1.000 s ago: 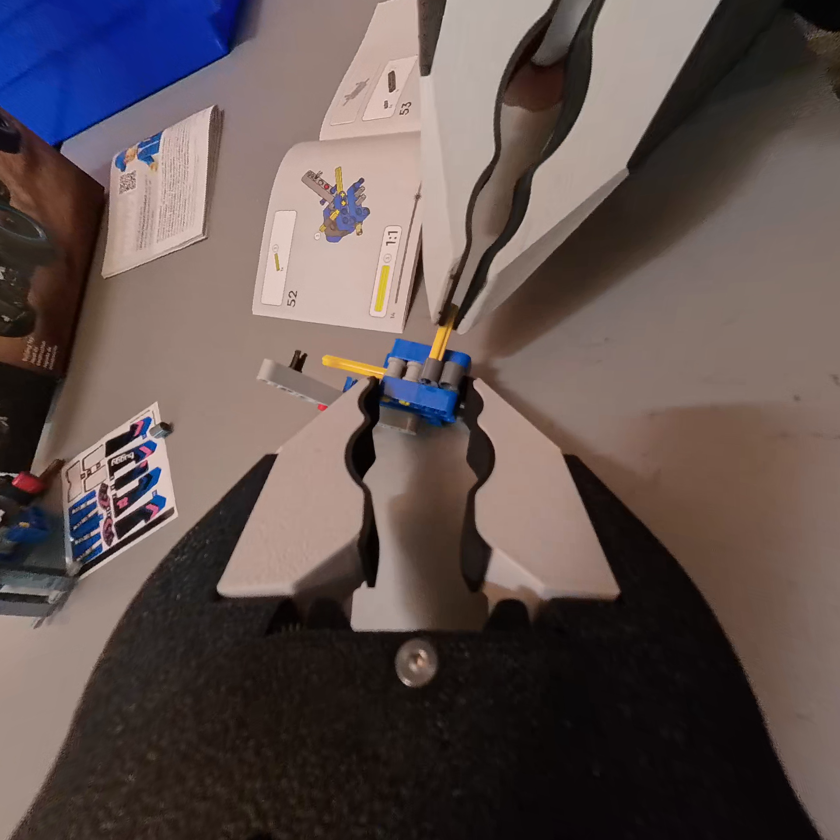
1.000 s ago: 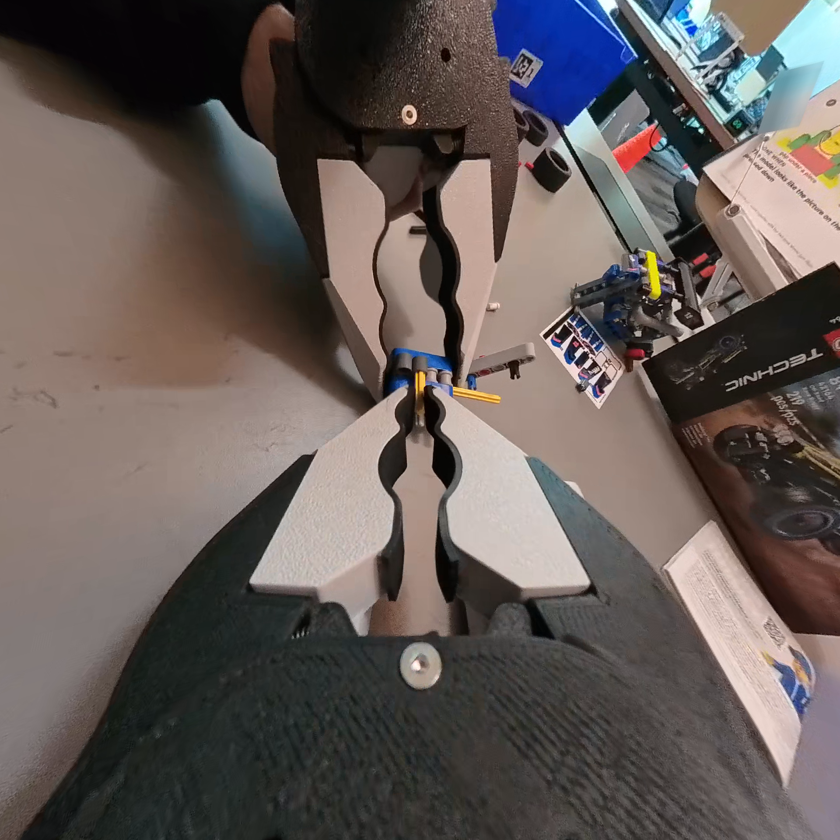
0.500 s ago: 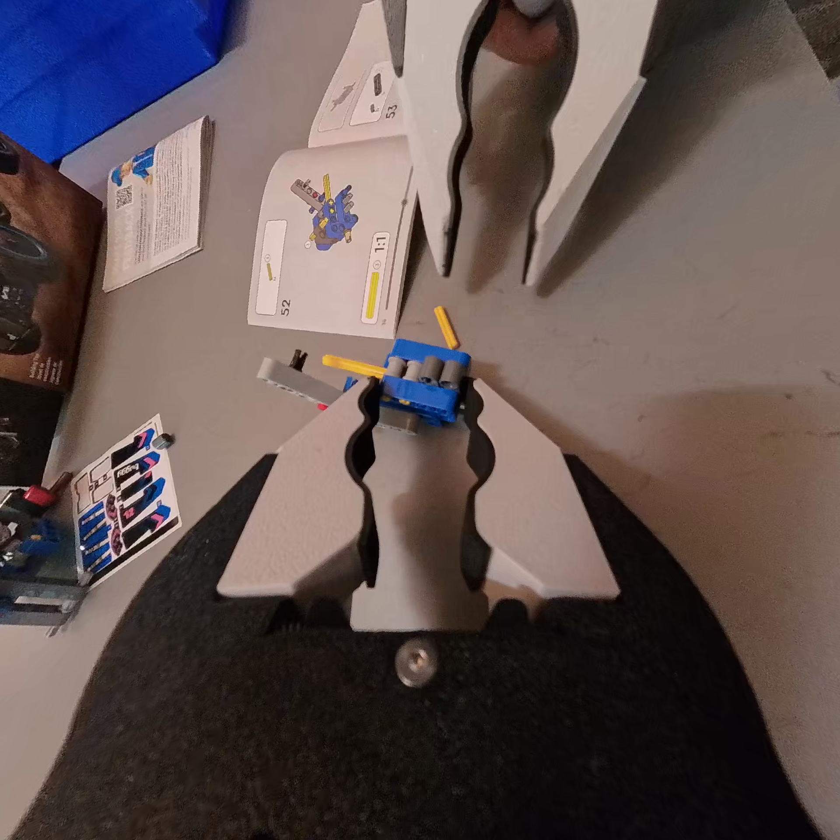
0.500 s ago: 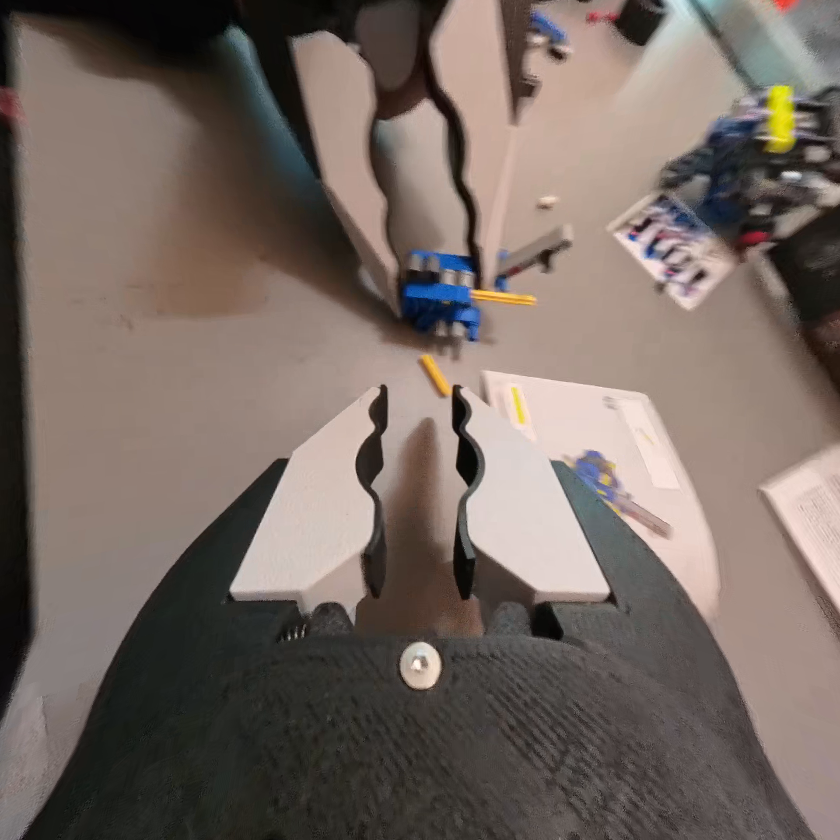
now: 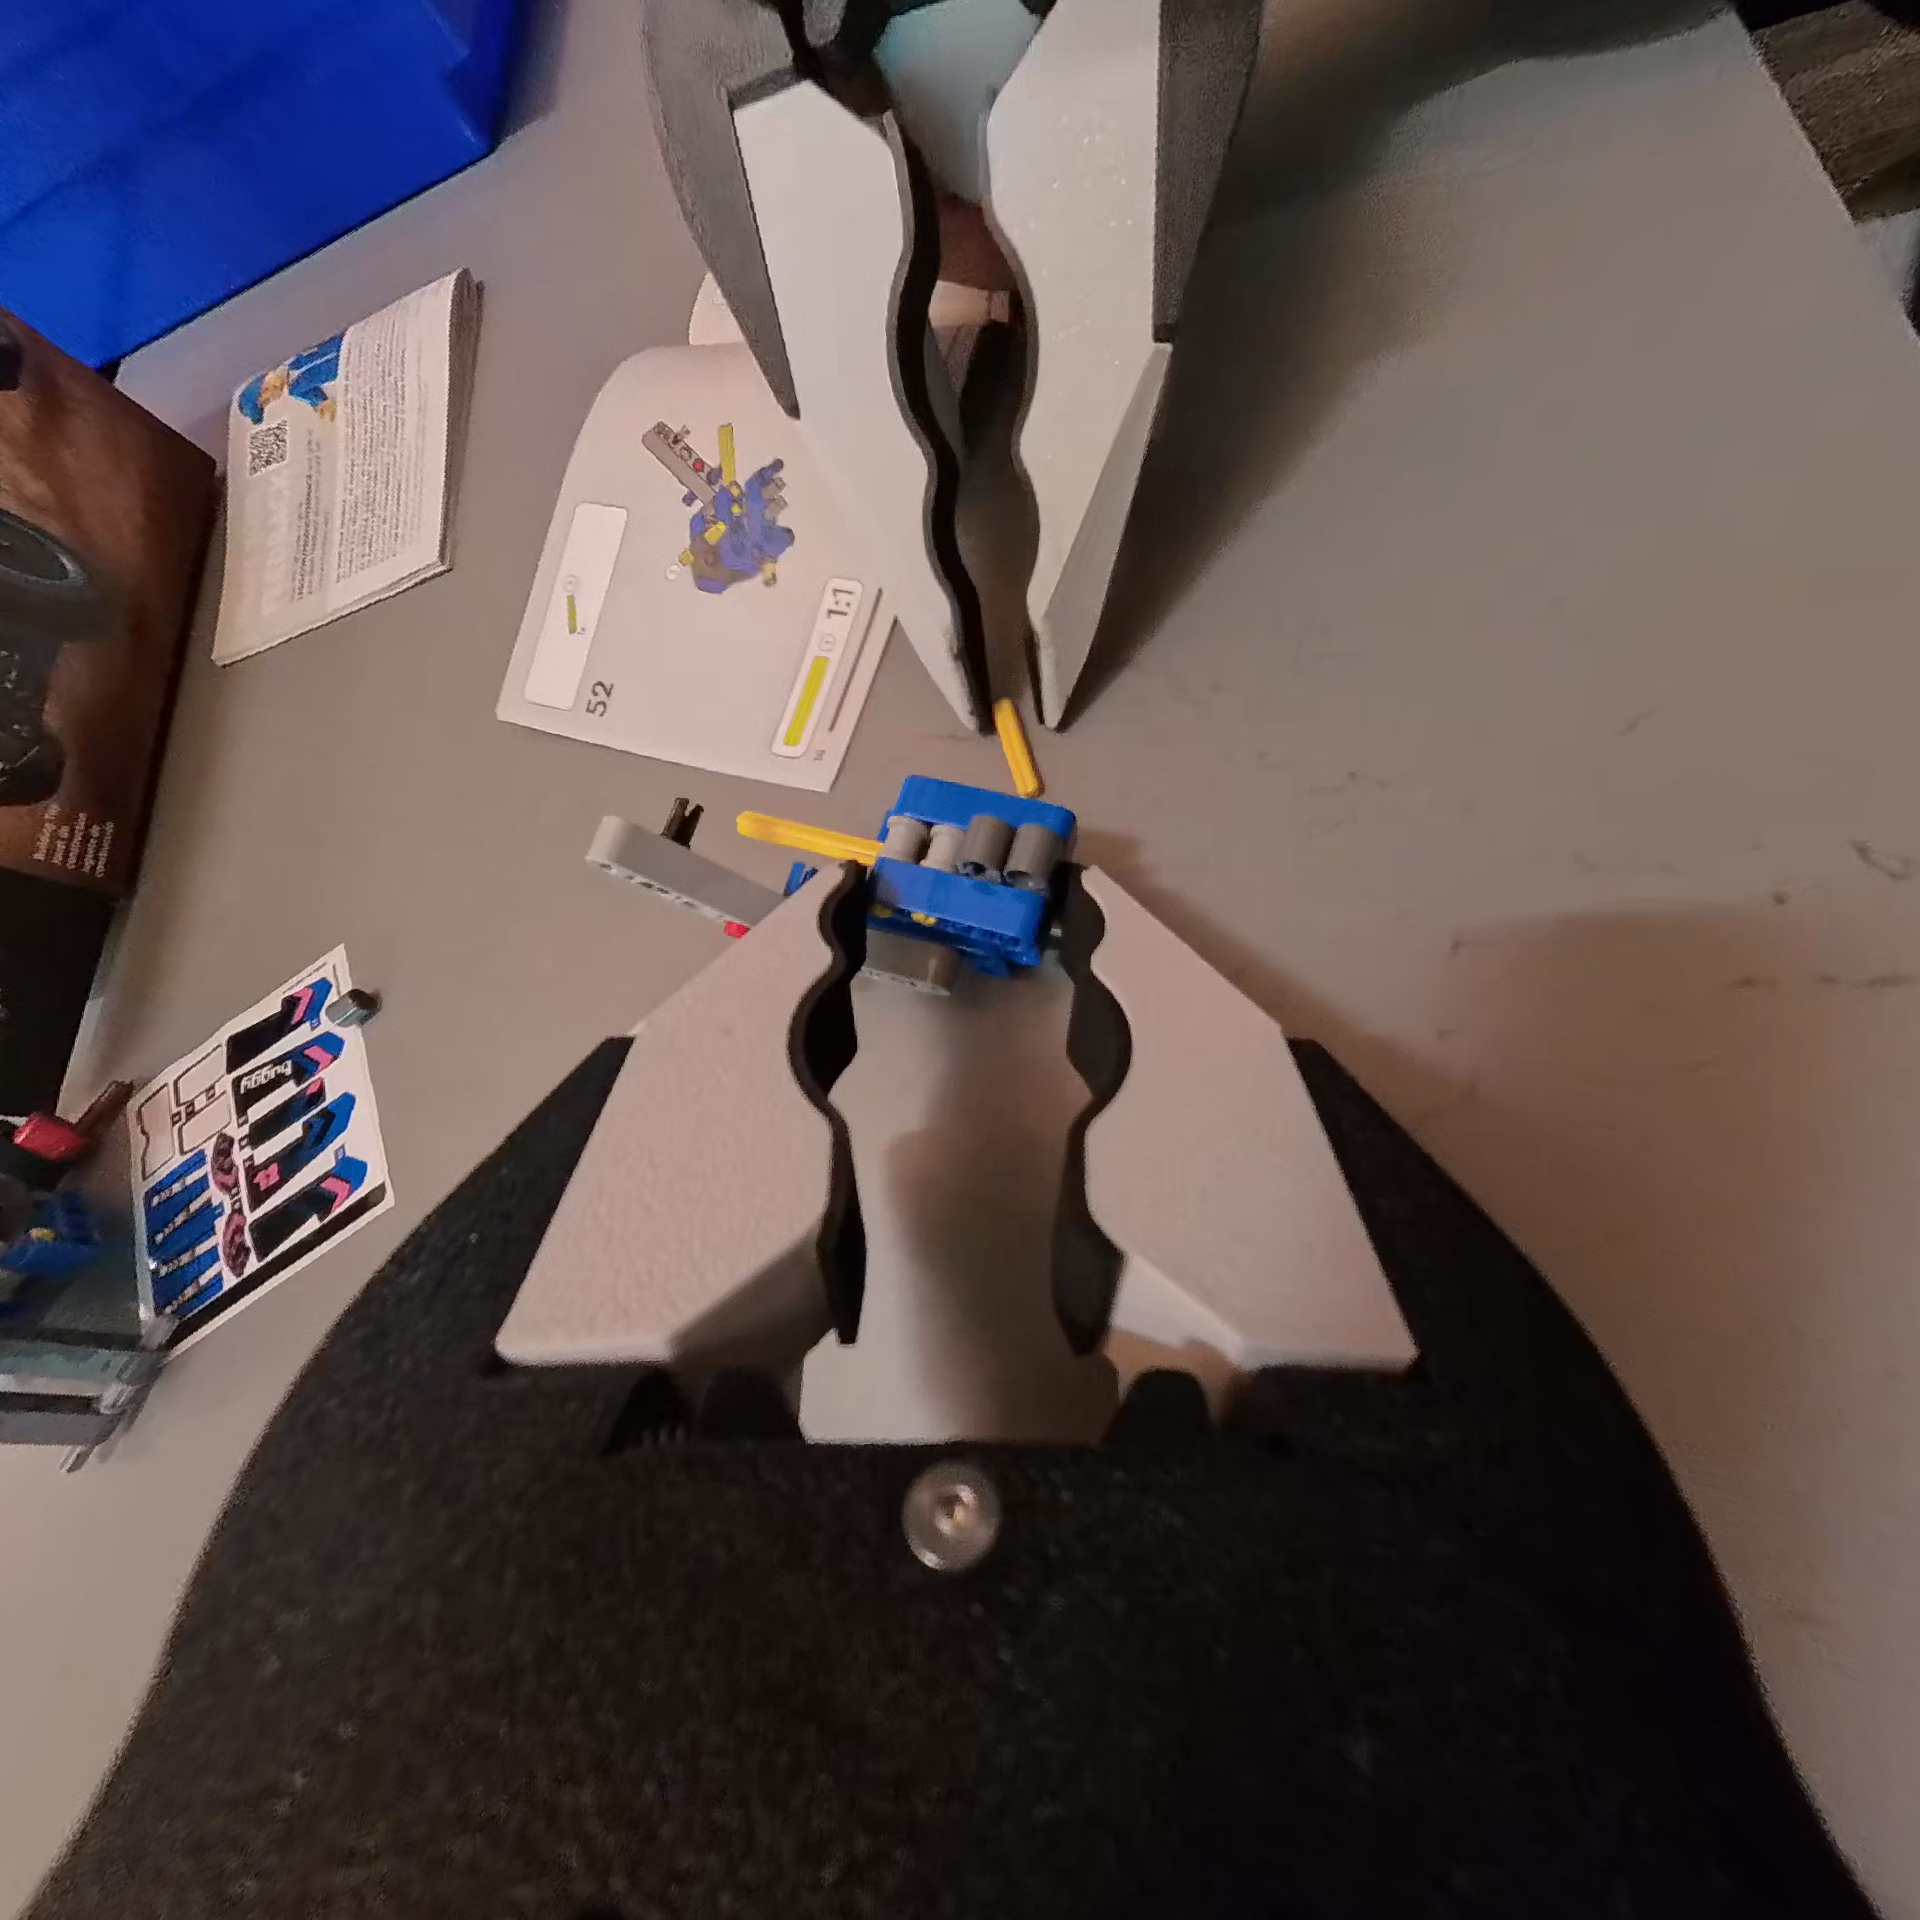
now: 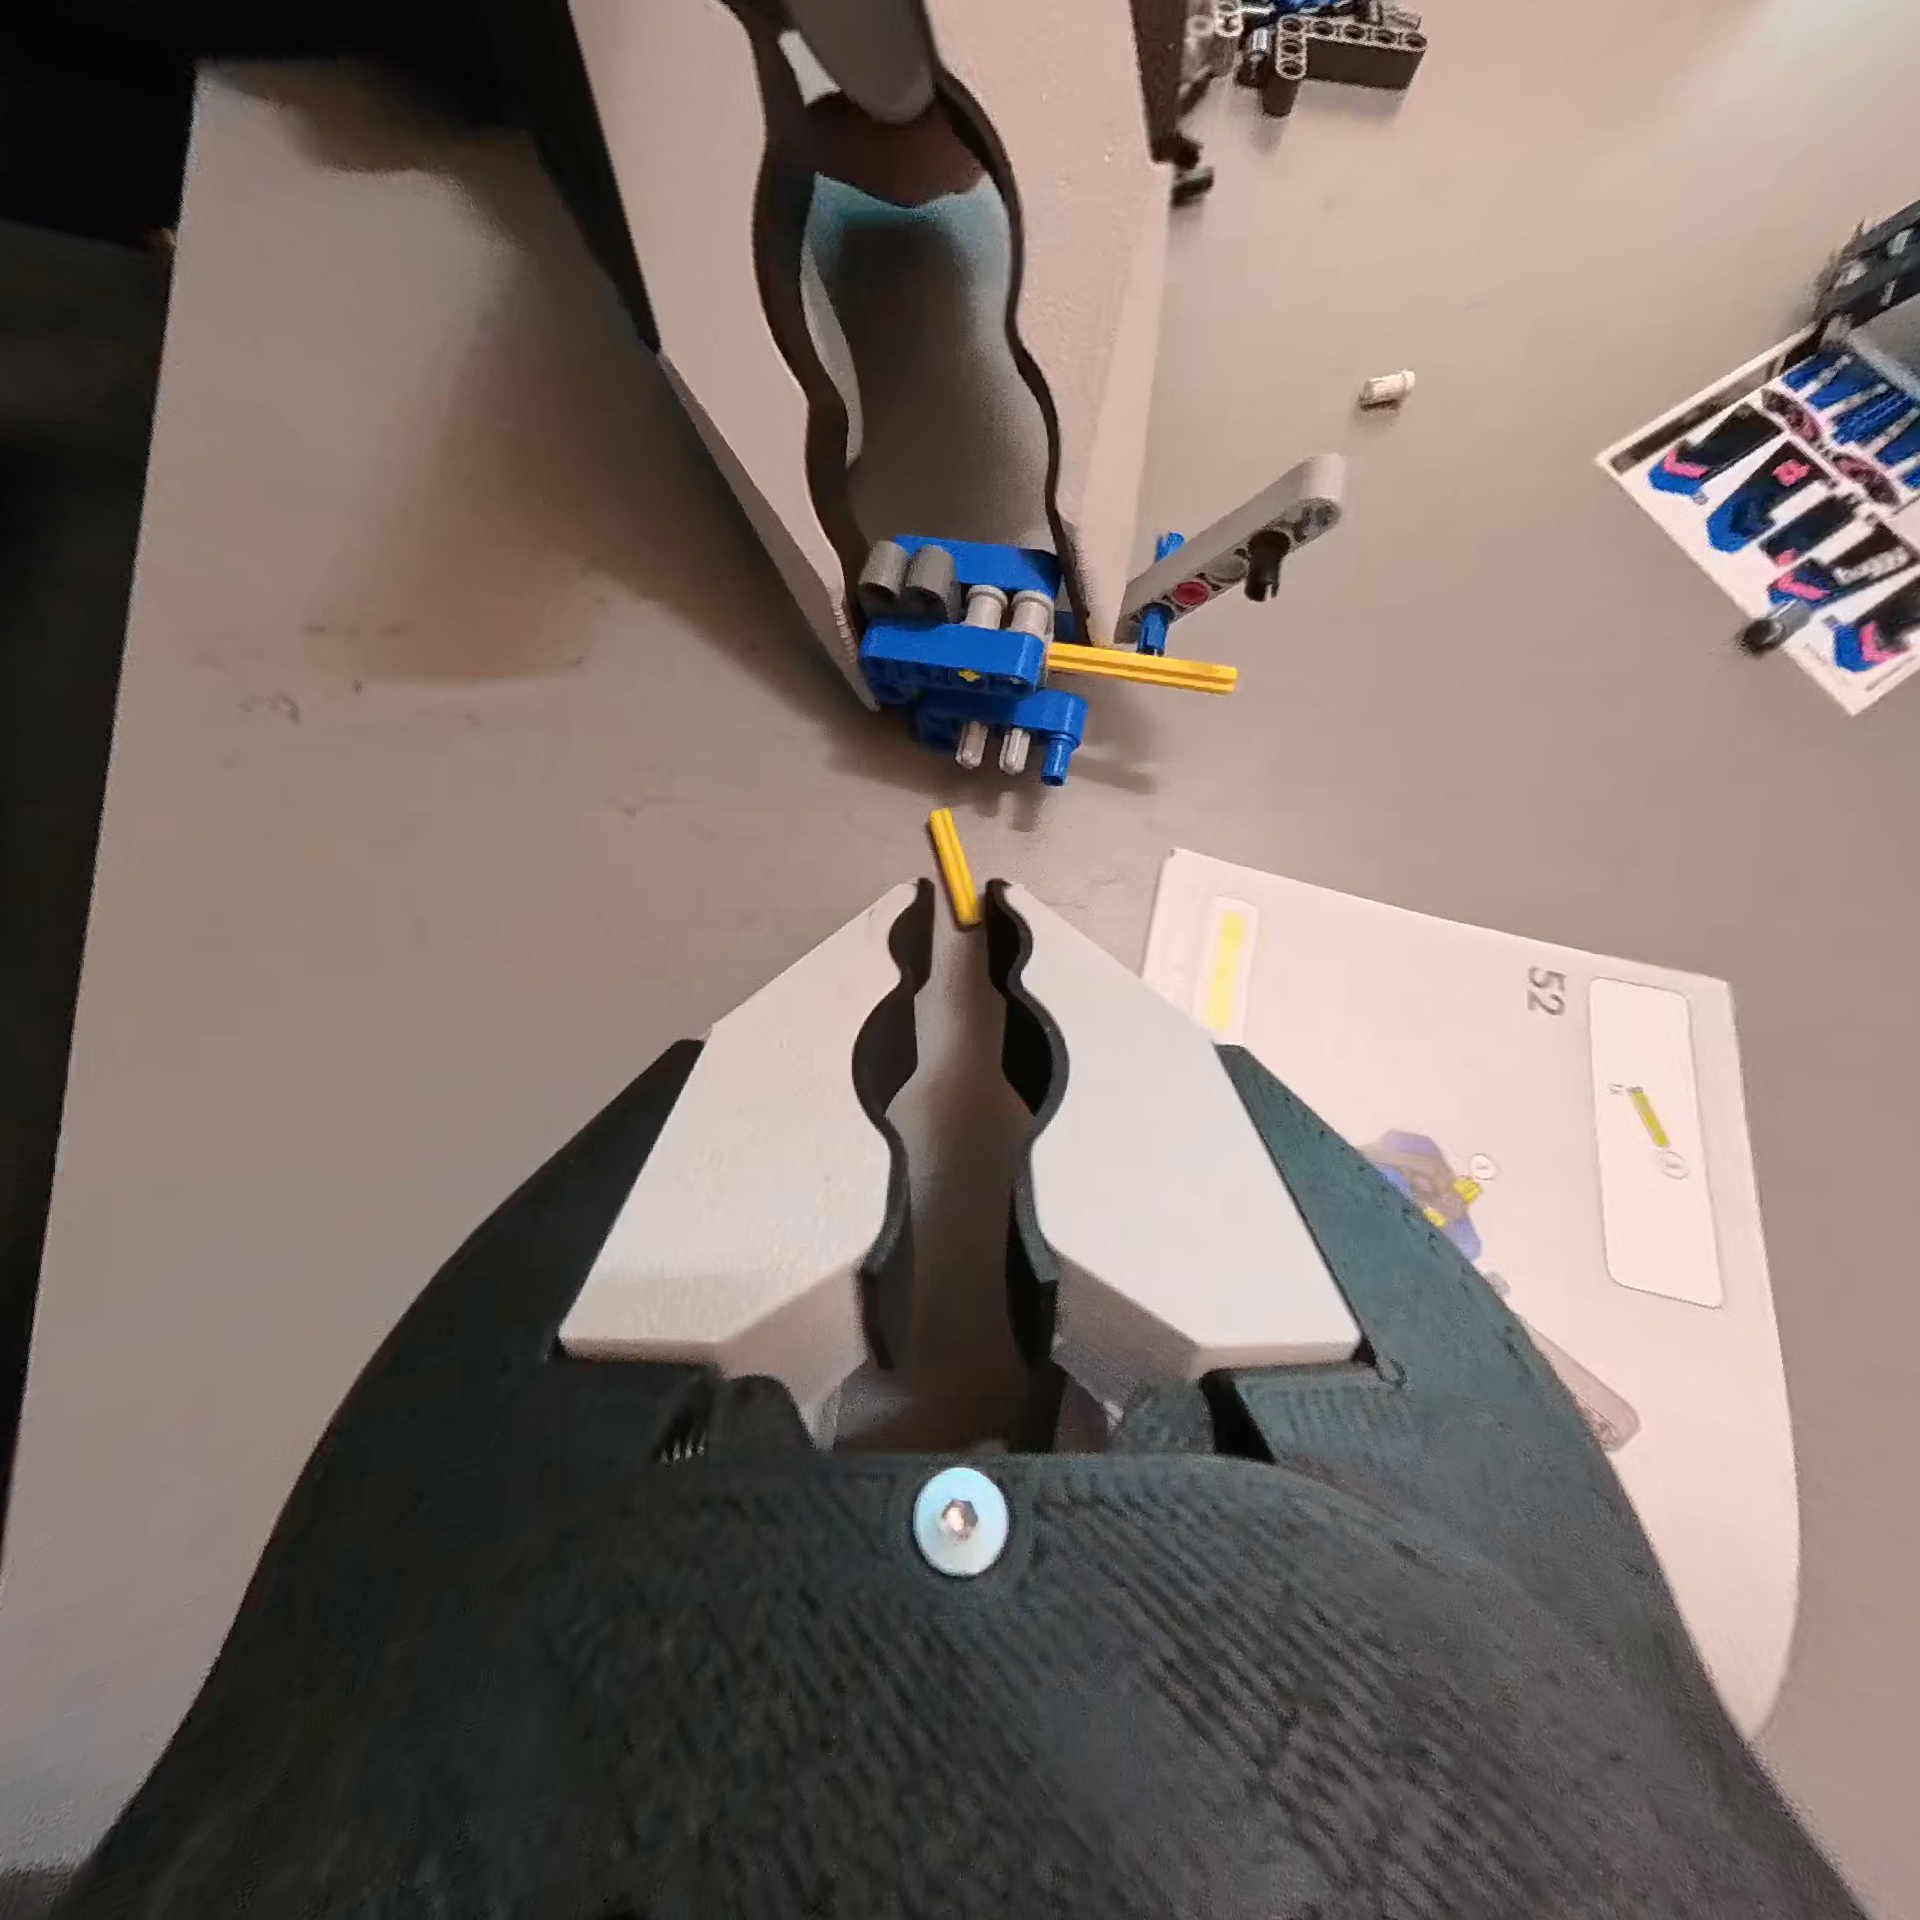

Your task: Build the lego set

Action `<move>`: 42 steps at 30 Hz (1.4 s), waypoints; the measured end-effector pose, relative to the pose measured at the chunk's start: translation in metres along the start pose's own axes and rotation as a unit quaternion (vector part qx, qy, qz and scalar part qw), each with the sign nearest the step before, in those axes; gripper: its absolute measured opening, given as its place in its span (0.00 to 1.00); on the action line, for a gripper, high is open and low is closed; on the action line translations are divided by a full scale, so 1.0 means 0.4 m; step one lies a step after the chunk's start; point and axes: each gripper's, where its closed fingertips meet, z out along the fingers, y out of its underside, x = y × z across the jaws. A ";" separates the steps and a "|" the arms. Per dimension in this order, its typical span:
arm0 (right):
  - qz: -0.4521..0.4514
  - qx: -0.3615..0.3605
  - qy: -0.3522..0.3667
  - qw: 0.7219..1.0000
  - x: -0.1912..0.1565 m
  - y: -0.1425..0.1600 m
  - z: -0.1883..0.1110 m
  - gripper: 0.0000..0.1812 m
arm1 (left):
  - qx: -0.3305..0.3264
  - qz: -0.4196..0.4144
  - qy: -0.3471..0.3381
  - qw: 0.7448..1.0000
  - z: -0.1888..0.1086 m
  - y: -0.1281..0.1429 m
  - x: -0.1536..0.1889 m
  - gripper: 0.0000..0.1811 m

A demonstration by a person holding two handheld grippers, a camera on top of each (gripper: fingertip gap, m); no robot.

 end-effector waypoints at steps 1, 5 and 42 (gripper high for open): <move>0.009 0.004 -0.002 1.000 0.000 0.000 0.000 0.05 | 0.001 -0.001 0.001 1.000 0.000 0.000 0.000 0.19; 0.001 0.008 0.007 1.000 -0.008 -0.002 0.002 0.02 | 0.004 -0.007 0.005 1.000 0.000 0.001 0.000 0.19; -0.153 0.005 0.234 0.960 0.001 -0.100 -0.019 0.02 | -0.024 0.014 -0.040 0.999 0.000 0.006 -0.022 0.19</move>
